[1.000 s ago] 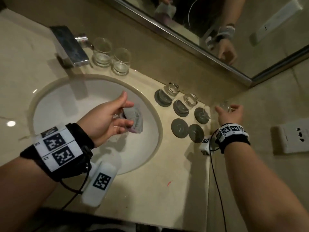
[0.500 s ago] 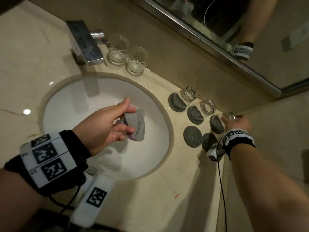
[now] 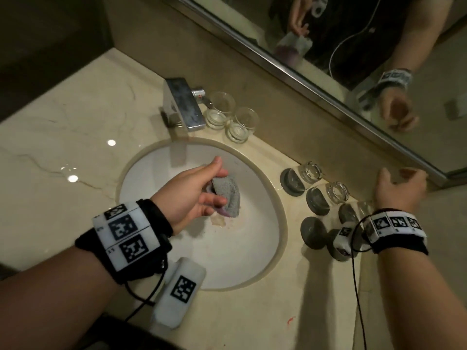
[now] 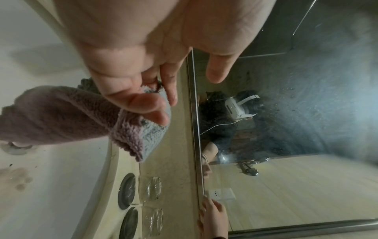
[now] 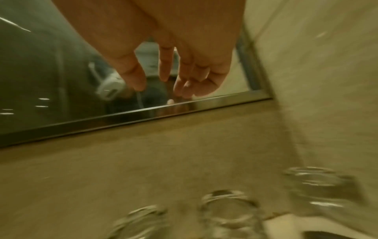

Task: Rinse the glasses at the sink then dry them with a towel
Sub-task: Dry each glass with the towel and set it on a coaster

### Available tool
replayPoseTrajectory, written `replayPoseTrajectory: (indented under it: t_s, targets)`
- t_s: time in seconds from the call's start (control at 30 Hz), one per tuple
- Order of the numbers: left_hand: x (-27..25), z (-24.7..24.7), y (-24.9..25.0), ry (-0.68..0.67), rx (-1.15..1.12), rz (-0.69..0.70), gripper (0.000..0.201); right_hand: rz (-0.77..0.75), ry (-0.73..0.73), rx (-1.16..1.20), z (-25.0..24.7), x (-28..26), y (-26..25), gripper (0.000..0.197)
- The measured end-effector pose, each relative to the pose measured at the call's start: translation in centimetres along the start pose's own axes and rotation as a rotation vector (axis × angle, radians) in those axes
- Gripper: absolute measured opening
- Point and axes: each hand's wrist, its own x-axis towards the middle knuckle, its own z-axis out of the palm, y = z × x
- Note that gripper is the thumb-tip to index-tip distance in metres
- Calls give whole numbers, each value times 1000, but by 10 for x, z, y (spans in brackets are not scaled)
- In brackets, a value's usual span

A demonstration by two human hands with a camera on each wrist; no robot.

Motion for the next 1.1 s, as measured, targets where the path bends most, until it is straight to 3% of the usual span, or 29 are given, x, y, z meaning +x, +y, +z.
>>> replayPoseTrajectory:
  t_s: [0.1, 0.2, 0.37, 0.5, 0.73, 0.83, 0.97, 1.1]
  targets:
    - [-7, -8, 11, 9, 8, 24, 45, -135, -207, 67, 8, -31, -52, 30]
    - [-19, -18, 20, 8, 0, 54, 54, -292, -471, -16, 36, -67, -98, 24]
    - [-36, -46, 26, 32, -24, 91, 60, -469, -704, -118, 108, -104, -144, 36]
    - [-46, -72, 29, 82, -24, 121, 61, -572, -753, -140, 163, -121, -161, 46]
    - [-58, -102, 35, 139, -26, 157, 53, -485, -635, -295, 215, -116, -167, 32]
    - [-59, -109, 36, 142, -19, 163, 58, -474, -640, -367, 218, -113, -164, 24]
    - [-59, -109, 39, 112, 3, 181, 61, -411, -602, -293, 198, -117, -162, 17]
    - [-62, -104, 48, 70, 15, 185, 59, -214, -514, 76, 148, -145, -146, 4]
